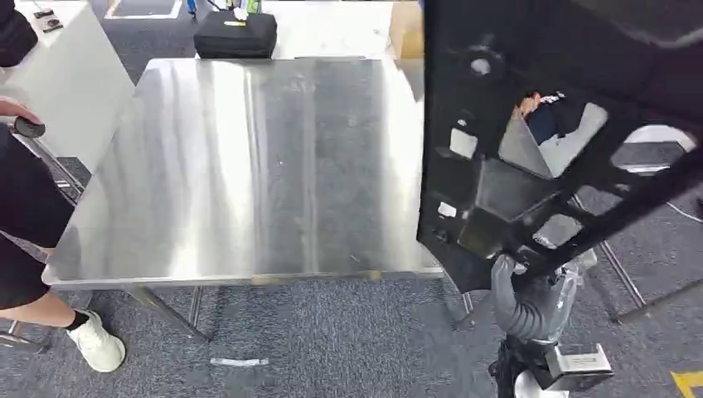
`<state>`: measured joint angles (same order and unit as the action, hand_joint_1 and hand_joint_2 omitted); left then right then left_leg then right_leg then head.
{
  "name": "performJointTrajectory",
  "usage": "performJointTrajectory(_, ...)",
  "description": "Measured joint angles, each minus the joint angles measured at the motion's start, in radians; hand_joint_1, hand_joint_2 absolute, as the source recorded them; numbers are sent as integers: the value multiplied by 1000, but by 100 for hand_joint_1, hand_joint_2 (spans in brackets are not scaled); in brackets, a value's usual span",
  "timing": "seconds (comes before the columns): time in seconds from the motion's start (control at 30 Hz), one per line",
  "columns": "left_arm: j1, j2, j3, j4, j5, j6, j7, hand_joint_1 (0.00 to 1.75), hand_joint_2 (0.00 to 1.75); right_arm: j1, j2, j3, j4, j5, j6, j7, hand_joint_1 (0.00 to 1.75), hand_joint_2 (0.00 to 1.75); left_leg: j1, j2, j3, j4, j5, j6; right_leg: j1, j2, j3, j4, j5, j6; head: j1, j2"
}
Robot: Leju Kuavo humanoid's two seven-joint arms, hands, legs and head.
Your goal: Take the parts from the cabinet and place them on the table.
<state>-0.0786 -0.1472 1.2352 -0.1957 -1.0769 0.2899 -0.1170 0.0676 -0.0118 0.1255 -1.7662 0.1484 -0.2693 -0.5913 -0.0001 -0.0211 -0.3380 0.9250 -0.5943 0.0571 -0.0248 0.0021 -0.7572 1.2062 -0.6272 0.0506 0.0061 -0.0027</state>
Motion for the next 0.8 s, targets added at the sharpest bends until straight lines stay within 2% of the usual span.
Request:
performJointTrajectory(0.03, 1, 0, 0, 0, -1, -3, -8, 0, 175, 3, -2, 3, 5, 8, 5, 0, 175, 175, -6, -1, 42, -21, -16, 1, 1, 0, -3, -81, 54, 12, 1, 0)
performJointTrajectory(0.07, 3, -2, 0, 0, -2, -5, -12, 0, 175, 5, -3, 5, 6, 12, 6, 0, 175, 175, -8, 0, 62, -36, -31, 1, 4, -1, -2, -155, 147, 28, 1, 0)
performJointTrajectory(0.1, 11, -10, 0, 3, -2, -10, -20, 0, 175, 7, -6, 11, 12, 25, 8, 0, 175, 175, -3, -2, 82, -42, -47, 1, 8, -3, 0, -219, 288, 45, 0, 0)
performJointTrajectory(0.13, 8, -8, -2, 2, -4, -11, -29, 0, 175, 16, -7, 13, 16, 36, 8, 1, 175, 175, -8, -10, 113, -45, -71, -7, 28, -12, 14, -235, 378, 42, -22, 0)
performJointTrajectory(0.17, 6, -15, -3, 2, -4, -11, -36, 0, 175, 13, -7, 18, 18, 50, 8, 9, 175, 175, -3, -11, 125, -57, -86, -16, 43, -10, 27, -201, 352, 4, -18, 0)
performJointTrajectory(0.2, 3, -17, -3, 2, -4, -12, -39, 0, 175, 10, -8, 20, 16, 62, 6, 13, 175, 175, 4, -9, 151, -65, -93, -27, 43, -3, 28, -194, 336, -13, -21, 0)
performJointTrajectory(0.23, -3, -24, -3, 2, -6, -13, -42, 0, 175, -1, -8, 22, 14, 69, 4, 19, 175, 175, 12, -7, 147, -49, -84, -27, 44, -2, 32, -190, 323, -28, -16, 0)
performJointTrajectory(0.27, -14, -29, -4, 2, -10, -14, -43, 0, 175, -17, -6, 24, 13, 79, 3, 26, 175, 175, 12, -4, 97, 46, -35, -38, 39, 1, 52, -199, 310, -47, -16, 0)
performJointTrajectory(0.3, -17, -33, -4, 3, -10, -14, -43, 0, 175, -22, -5, 24, 13, 86, 2, 30, 175, 175, 16, 2, 47, 147, -9, -36, 33, 2, 70, -210, 299, -56, -18, 0)
performJointTrajectory(0.33, -18, -38, -5, 3, -12, -14, -44, 0, 175, -25, -6, 24, 16, 89, 2, 32, 175, 175, 16, 6, -26, 257, -1, -35, 31, 1, 89, -219, 287, -73, -19, 0)
performJointTrajectory(0.37, -17, -40, -5, 3, -11, -14, -45, 0, 175, -25, -5, 24, 19, 90, 1, 37, 175, 175, 17, 7, -88, 320, -30, -39, 28, 2, 104, -223, 275, -82, -19, 0)
performJointTrajectory(0.4, -15, -40, -5, 3, -11, -14, -44, 0, 175, -25, -4, 24, 23, 92, 2, 42, 175, 175, 18, 8, -145, 352, -93, -46, 25, 5, 122, -225, 260, -78, -19, 0)
performJointTrajectory(0.43, -11, -39, -4, 3, -11, -15, -44, 0, 175, -26, -4, 24, 27, 94, 1, 50, 175, 175, 21, 9, -185, 354, -156, -56, 21, 10, 136, -225, 246, -74, -20, 0)
performJointTrajectory(0.47, -10, -38, -4, 3, -12, -17, -44, 0, 175, -28, -4, 24, 31, 96, -4, 59, 175, 175, 24, 12, -220, 347, -203, -61, 18, 13, 152, -224, 233, -68, -19, 0)
performJointTrajectory(0.5, -9, -35, -4, 3, -13, -17, -45, 0, 175, -33, -5, 22, 41, 103, -9, 71, 175, 175, 27, 15, -251, 324, -209, -66, 15, 17, 170, -224, 218, -62, -19, 0)
performJointTrajectory(0.53, -9, -33, -4, 3, -13, -17, -44, 0, 175, -40, -6, 18, 53, 108, -18, 80, 175, 175, 30, 16, -265, 283, -169, -70, 10, 19, 187, -223, 206, -55, -20, 0)
performJointTrajectory(0.57, -9, -32, -4, 3, -16, -17, -44, 0, 175, -48, -8, 11, 67, 115, -29, 88, 175, 175, 33, 17, -271, 233, -93, -73, 6, 20, 200, -221, 195, -48, -19, 0)
performJointTrajectory(0.6, -7, -31, -4, 3, -18, -17, -44, 0, 175, -65, -11, -4, 91, 133, -49, 97, 175, 175, 40, 18, -275, 151, 58, -80, 6, 20, 200, -217, 178, -37, -20, 0)
performJointTrajectory(0.63, -5, -33, -4, 3, -21, -18, -43, 0, 175, -84, -16, -18, 113, 147, -65, 104, 175, 175, 41, 25, -293, 123, 98, -76, 10, 24, 214, -194, 165, -28, -26, 0)
performJointTrajectory(0.67, -6, -33, -5, 3, -22, -20, -42, 0, 175, -100, -21, -34, 139, 166, -81, 113, 175, 175, 38, 36, -291, 147, 59, -62, 14, 30, 205, -193, 155, -19, -27, 0)
performJointTrajectory(0.73, -4, -34, -7, 3, -23, -20, -41, 0, 175, -134, -35, -68, 185, 195, -104, 129, 175, 175, 32, 30, -284, 145, 113, -35, 14, 28, 208, -190, 136, 0, -25, 0)
performJointTrajectory(0.77, -4, -34, -8, 3, -24, -20, -41, 0, 175, -154, -42, -84, 208, 213, -120, 141, 175, 175, 35, 31, -278, 141, 116, -27, 16, 28, 215, -191, 132, 5, -24, 0)
performJointTrajectory(0.8, -7, -34, -10, 3, -27, -21, -41, 0, 175, -177, -53, -103, 239, 236, -140, 160, 175, 175, 37, 33, -271, 136, 120, -19, 12, 17, 210, -181, 126, 11, -23, 0)
